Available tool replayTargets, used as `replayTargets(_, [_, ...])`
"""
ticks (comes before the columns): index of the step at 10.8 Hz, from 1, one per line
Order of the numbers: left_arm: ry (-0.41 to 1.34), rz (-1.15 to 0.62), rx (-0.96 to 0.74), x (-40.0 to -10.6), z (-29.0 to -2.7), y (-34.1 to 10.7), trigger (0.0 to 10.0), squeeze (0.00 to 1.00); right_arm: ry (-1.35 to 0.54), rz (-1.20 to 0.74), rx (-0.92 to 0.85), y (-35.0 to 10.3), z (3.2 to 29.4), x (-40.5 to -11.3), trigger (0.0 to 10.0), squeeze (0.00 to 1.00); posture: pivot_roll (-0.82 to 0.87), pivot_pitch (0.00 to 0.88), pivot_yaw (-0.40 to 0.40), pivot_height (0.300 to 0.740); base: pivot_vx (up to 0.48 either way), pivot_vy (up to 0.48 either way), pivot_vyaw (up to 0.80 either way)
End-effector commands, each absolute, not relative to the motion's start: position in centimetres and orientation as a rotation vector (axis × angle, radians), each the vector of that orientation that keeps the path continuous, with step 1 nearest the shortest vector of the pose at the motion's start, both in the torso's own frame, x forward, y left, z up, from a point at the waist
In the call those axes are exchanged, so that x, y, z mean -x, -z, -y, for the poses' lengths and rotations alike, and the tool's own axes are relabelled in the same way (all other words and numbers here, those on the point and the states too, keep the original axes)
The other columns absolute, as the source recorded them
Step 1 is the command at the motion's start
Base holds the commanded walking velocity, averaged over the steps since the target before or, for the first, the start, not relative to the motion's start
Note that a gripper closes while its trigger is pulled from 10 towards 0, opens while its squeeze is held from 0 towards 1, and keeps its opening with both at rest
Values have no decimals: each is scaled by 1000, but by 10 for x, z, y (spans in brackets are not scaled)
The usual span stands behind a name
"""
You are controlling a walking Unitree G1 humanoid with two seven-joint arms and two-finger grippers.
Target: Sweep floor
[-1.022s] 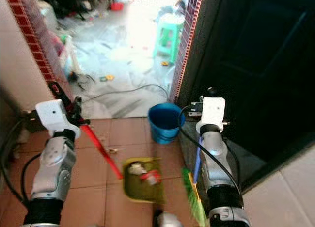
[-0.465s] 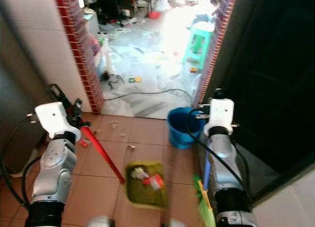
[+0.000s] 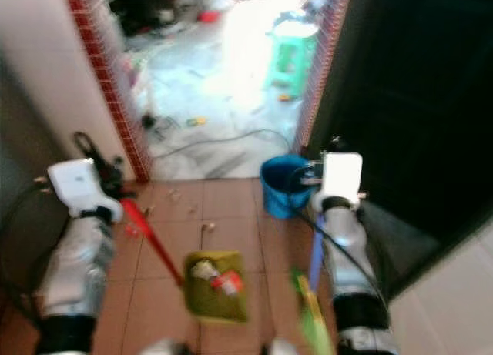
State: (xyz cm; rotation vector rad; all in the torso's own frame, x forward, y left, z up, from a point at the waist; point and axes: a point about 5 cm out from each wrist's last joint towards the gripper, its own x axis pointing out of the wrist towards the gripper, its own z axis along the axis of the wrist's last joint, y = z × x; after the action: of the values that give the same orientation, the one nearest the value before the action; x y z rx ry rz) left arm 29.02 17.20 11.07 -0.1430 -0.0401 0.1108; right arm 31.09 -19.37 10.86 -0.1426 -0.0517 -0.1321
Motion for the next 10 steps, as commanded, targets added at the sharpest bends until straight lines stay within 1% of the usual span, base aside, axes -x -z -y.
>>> replayTargets(1, [-97, 93, 167, -294, -171, -124, 10000, 0, 127, 92, 151, -119, 189, -315, 10000, 0, -72, 0, -21, 740, 0, 480, -425])
replayTargets(4, [-79, 79, 161, -295, -167, -122, 10000, 0, 129, 95, 141, -118, 187, -316, 10000, 0, -67, 0, -17, 740, 0, 480, 0])
replayTargets(6, [-36, 96, 153, -297, -160, -126, 10000, 0, 124, 84, 120, -118, 179, -320, 10000, 0, -55, 0, -26, 740, 0, 0, 0])
replayTargets(7, [-18, 113, 160, -295, -159, -130, 10000, 0, 107, 85, 112, -117, 176, -319, 10000, 0, -44, 0, -44, 740, 0, 0, 0])
replayTargets(10, [-39, 132, 203, -292, -167, -131, 10000, 0, 94, 83, 77, -115, 165, -323, 10000, 0, -37, 0, -15, 740, 0, 0, 0])
